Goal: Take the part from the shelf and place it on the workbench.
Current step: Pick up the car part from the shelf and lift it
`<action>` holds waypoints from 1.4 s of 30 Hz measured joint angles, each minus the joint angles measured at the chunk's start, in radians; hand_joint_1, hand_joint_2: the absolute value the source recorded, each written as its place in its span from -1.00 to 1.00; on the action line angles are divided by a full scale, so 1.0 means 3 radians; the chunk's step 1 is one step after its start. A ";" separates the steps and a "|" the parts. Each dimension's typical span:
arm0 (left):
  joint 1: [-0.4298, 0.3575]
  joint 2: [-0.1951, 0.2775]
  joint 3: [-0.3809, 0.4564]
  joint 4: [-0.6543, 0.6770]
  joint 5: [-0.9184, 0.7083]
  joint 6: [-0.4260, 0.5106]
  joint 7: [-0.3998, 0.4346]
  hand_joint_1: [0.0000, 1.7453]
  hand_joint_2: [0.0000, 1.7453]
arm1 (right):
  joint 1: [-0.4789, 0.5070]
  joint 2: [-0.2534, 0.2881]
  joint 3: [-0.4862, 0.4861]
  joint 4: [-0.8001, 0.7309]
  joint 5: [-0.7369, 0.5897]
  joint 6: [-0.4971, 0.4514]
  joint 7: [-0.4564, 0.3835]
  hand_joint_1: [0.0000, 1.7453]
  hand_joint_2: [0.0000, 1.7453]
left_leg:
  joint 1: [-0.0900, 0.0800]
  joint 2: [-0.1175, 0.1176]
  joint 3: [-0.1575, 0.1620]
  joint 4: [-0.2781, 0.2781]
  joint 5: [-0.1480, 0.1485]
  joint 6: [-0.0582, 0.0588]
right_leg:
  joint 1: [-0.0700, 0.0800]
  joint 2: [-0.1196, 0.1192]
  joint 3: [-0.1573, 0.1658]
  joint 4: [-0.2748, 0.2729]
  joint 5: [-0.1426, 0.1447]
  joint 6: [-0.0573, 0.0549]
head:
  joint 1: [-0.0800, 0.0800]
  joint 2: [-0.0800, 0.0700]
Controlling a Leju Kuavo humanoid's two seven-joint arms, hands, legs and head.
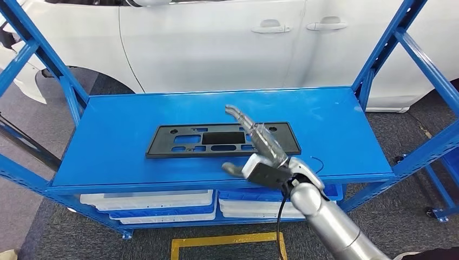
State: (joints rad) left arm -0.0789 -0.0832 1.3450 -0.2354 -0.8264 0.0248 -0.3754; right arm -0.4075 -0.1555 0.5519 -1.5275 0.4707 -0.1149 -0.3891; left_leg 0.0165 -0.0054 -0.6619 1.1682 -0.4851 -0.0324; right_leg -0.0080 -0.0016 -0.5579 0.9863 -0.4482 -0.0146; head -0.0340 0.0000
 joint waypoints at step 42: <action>-0.0029 -0.0017 -0.0122 0.0000 -0.0320 0.0040 -0.0035 -1.00 -1.00 | -0.0999 0.1551 0.1486 0.2676 0.1878 -0.1627 0.0786 -1.00 1.00 | -0.0009 0.0006 0.0305 -0.0595 0.0163 0.0149 | 0.0020 0.0022 -0.0478 0.0927 -0.0428 0.0101 | 0.0046 0.0000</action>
State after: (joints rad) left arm -0.0877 -0.0884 1.3084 -0.2354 -0.9223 0.0369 -0.3860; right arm -0.7071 0.3099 0.9977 -0.7247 1.0340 -0.6031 -0.1532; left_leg 0.0137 -0.0036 -0.5704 0.9898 -0.4361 0.0122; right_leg -0.0020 0.0051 -0.7012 1.2643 -0.5766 0.0157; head -0.0201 0.0000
